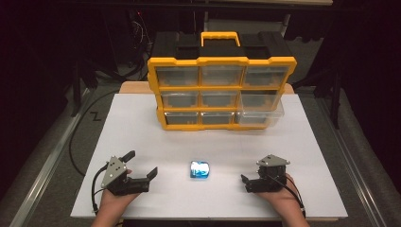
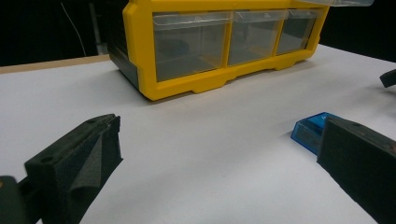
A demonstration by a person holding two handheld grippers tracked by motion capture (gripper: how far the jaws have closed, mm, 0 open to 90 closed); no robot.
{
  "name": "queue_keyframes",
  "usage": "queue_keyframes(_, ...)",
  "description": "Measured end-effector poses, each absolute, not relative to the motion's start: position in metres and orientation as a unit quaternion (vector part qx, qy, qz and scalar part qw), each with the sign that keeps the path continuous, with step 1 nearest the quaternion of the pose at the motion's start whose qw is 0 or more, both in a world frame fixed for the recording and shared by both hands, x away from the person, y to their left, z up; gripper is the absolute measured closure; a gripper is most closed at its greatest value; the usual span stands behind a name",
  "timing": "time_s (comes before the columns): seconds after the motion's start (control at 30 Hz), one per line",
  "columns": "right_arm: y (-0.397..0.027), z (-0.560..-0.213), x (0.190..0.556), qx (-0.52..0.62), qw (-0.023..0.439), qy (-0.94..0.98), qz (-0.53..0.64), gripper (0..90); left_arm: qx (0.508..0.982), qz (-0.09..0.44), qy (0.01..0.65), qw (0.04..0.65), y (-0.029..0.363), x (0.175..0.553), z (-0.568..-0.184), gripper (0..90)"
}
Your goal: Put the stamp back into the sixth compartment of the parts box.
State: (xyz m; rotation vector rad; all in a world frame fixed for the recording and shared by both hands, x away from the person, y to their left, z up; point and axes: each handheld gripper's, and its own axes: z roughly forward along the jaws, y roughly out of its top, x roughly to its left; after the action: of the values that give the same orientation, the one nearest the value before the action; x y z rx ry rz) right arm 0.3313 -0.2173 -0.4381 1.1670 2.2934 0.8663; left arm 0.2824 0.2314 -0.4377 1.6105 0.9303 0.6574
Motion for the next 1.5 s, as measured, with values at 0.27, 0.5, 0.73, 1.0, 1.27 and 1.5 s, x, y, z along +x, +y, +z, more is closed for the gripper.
queue_keyframes(0.27, -0.195, -0.432, 0.338, 0.379, 0.182, 0.843, 0.336, 0.9, 0.682, 0.281, 0.39, 0.551, 0.232, 0.28, -0.436, 0.3)
queue_keyframes(0.5, -0.181, -0.429, 0.341, 0.347, 0.166, 0.86, 0.336, 1.1, 0.682, 0.284, 0.388, 0.551, 0.232, 0.279, -0.435, 0.3)
queue_keyframes(0.73, -0.168, -0.424, 0.345, 0.32, 0.154, 0.873, 0.335, 1.9, 0.682, 0.282, 0.387, 0.553, 0.231, 0.28, -0.435, 0.3)
queue_keyframes(1.0, -0.153, -0.423, 0.348, 0.298, 0.143, 0.886, 0.325, 1.9, 0.683, 0.283, 0.384, 0.553, 0.23, 0.281, -0.434, 0.3)
queue_keyframes(1.27, -0.136, -0.422, 0.349, 0.275, 0.131, 0.9, 0.311, 2.3, 0.686, 0.281, 0.38, 0.554, 0.229, 0.282, -0.434, 0.3)
queue_keyframes(1.5, -0.123, -0.422, 0.351, 0.257, 0.121, 0.908, 0.308, 2.5, 0.684, 0.281, 0.379, 0.557, 0.23, 0.283, -0.434, 0.3)
